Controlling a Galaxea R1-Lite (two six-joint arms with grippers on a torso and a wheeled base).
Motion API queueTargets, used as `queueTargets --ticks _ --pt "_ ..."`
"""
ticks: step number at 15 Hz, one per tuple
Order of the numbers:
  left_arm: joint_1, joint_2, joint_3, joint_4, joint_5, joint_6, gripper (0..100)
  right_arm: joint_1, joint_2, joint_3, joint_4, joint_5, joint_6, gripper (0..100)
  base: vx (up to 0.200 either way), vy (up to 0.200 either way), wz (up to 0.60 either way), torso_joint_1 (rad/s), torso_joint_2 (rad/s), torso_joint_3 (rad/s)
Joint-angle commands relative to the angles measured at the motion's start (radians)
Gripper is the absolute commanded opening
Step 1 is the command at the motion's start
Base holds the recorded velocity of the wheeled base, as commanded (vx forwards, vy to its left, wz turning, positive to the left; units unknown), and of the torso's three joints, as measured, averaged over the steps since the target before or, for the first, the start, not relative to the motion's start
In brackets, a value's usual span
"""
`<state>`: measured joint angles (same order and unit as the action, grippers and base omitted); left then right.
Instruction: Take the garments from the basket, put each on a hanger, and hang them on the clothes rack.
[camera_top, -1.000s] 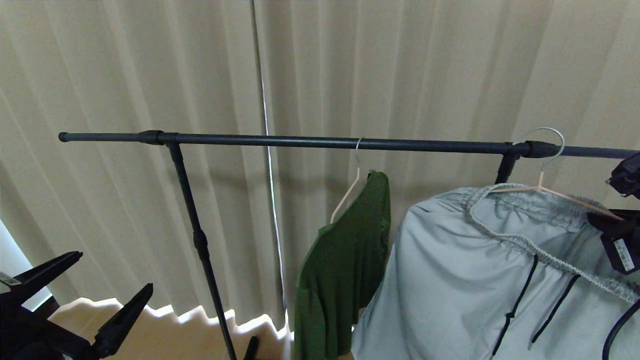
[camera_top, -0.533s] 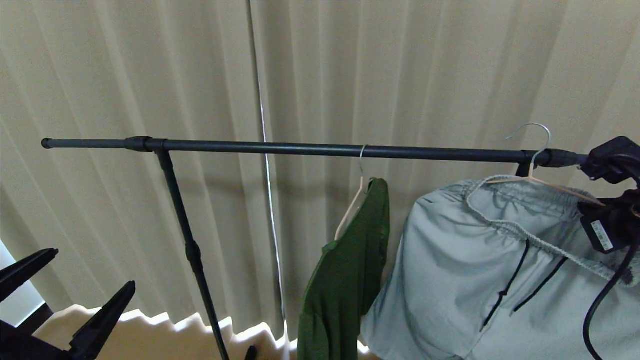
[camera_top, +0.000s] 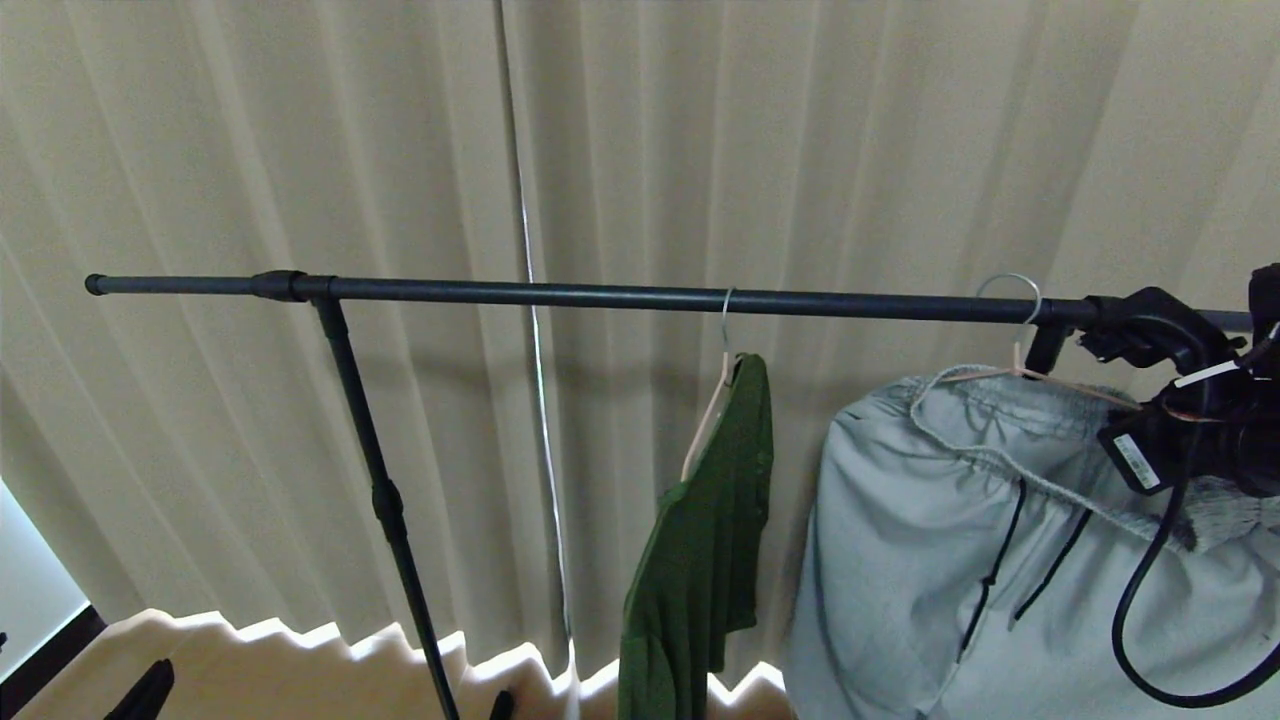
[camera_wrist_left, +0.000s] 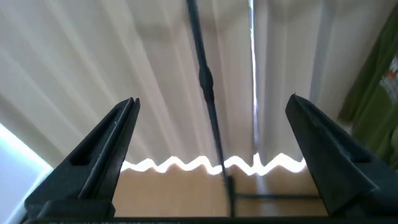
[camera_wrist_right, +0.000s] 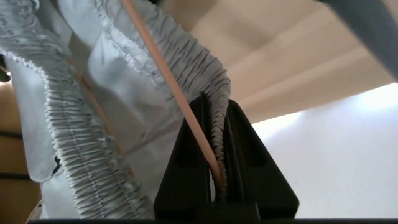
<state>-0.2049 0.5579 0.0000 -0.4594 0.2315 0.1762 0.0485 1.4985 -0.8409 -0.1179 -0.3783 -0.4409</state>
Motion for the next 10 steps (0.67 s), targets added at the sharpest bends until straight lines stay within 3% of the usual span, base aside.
queueTargets --ticks 1,4,6,9,10 --pt "0.010 -0.105 0.000 0.059 0.005 -0.015 100 0.027 0.023 0.005 0.000 0.001 0.002 0 0.000 0.000 0.00 0.000 0.00 0.000" --pt "0.010 -0.314 0.000 0.329 0.005 -0.009 100 0.082 0.022 0.026 0.001 0.002 0.036 0 0.000 0.000 0.00 0.000 0.00 0.000" --pt "0.007 -0.406 -0.003 0.403 0.002 -0.012 100 0.116 0.020 0.040 0.001 0.001 0.063 0 0.000 0.000 0.00 0.000 0.00 0.000" --pt "0.007 -0.458 -0.003 0.403 0.002 -0.020 100 0.142 0.016 0.059 0.001 -0.001 0.096 0 0.000 0.000 0.00 0.000 0.00 0.000" --pt "0.007 -0.458 0.000 0.396 0.002 -0.038 100 0.148 0.014 0.065 0.001 0.002 0.110 100 0.000 0.000 0.00 0.000 0.00 0.000"
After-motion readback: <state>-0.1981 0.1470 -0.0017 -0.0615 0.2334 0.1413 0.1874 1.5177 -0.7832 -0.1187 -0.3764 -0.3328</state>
